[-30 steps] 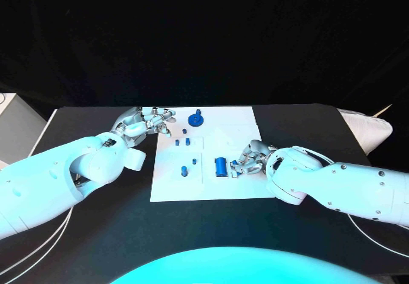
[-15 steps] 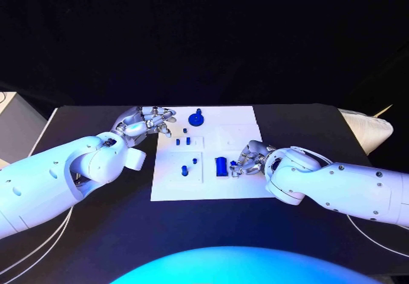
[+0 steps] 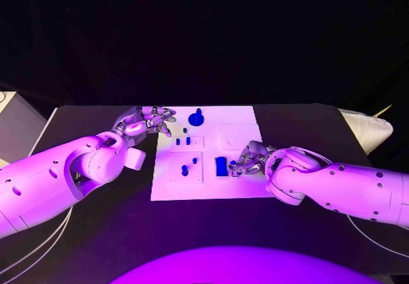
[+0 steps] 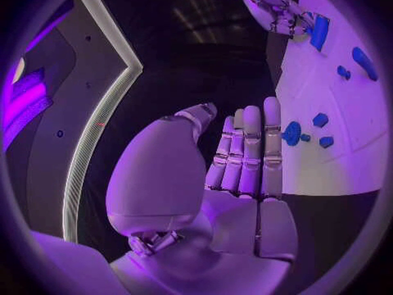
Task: Assemble the parts on the task board
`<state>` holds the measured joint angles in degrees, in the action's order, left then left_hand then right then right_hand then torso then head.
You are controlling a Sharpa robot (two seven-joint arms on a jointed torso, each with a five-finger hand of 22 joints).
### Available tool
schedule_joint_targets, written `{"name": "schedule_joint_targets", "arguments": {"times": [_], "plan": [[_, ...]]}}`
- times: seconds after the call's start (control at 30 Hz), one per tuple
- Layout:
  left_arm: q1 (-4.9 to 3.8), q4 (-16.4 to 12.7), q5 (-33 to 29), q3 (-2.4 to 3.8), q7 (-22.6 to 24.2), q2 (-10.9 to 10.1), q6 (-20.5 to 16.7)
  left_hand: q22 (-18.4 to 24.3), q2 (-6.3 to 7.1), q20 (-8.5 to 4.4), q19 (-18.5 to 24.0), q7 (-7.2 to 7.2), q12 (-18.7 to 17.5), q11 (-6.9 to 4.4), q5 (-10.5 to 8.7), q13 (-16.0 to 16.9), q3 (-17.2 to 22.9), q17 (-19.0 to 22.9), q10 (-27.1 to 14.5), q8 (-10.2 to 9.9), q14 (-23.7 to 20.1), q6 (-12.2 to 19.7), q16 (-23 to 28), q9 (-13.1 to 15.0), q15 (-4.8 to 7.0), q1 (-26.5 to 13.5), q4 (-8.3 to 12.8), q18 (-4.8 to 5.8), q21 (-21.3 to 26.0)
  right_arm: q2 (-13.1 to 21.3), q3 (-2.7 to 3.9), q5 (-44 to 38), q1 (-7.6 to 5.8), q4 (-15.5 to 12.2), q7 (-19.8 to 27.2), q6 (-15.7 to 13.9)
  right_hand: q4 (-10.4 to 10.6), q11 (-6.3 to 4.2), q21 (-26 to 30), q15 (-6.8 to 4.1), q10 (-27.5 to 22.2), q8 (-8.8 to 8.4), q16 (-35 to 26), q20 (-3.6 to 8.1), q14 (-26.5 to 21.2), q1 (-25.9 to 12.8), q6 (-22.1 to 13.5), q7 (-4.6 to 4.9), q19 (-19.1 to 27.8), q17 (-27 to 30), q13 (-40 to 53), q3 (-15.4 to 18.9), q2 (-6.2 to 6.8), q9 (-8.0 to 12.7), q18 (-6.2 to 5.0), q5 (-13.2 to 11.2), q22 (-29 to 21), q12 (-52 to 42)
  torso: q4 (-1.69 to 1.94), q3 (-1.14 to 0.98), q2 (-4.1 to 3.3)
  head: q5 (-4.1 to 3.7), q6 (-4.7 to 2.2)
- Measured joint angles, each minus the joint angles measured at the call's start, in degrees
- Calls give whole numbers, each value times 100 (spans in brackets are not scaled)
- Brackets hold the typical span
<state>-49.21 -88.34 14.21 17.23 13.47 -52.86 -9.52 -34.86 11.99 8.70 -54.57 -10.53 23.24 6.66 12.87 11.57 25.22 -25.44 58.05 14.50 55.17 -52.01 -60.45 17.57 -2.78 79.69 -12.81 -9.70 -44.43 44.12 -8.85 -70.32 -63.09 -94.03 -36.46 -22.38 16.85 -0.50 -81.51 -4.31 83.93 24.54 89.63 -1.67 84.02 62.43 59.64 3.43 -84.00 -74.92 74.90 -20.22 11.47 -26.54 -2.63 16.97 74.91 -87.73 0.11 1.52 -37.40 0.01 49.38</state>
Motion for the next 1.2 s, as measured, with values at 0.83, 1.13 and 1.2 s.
{"name": "schedule_joint_targets", "arguments": {"times": [0.83, 1.13, 1.2], "plan": [[0, 4, 2, 0, -13, -5, 2, 0, -23, 21, -21, 0, 0, 0, 0, 4, 1, -4, 0, 0, 0, 0, 0, -5, 0, 23, 0, -1, 0, 137, -5, -73, 12, -199, -17, -5, 7, -15, -23, 0, 15, 28, 0, 0, 0, -296, 19, -19, 0, 0, 4, 133, -130, 15, 0, -45, 4, 0, 8, 0, -7, -2, 2], [0, 5, 3, 0, -15, -7, 3, 4, -23, 21, -21, 0, 0, 0, 0, 3, 1, -3, 1, 0, 0, 0, 0, -4, 0, 23, 1, -1, 0, 187, -4, -119, 13, -240, -29, -4, 7, -21, -140, 0, 22, 50, 0, 0, 0, -347, 19, -19, 0, 0, 3, 133, -181, 15, 0, -45, 3, -37, 7, 3, -5, -2, -5], [0, 6, 3, 0, -15, -8, 3, 4, -23, 21, -21, 0, 0, 0, 0, 3, 1, -3, 1, 0, 0, 0, 0, -4, 0, 23, 1, -1, 0, 194, -4, -125, 13, -246, -30, -4, 7, -22, -140, 0, 22, 50, 0, 0, 0, -347, 19, -19, 0, 0, 3, 133, -181, 15, 0, -45, 3, -37, 7, 3, -6, -4, -5]]}}
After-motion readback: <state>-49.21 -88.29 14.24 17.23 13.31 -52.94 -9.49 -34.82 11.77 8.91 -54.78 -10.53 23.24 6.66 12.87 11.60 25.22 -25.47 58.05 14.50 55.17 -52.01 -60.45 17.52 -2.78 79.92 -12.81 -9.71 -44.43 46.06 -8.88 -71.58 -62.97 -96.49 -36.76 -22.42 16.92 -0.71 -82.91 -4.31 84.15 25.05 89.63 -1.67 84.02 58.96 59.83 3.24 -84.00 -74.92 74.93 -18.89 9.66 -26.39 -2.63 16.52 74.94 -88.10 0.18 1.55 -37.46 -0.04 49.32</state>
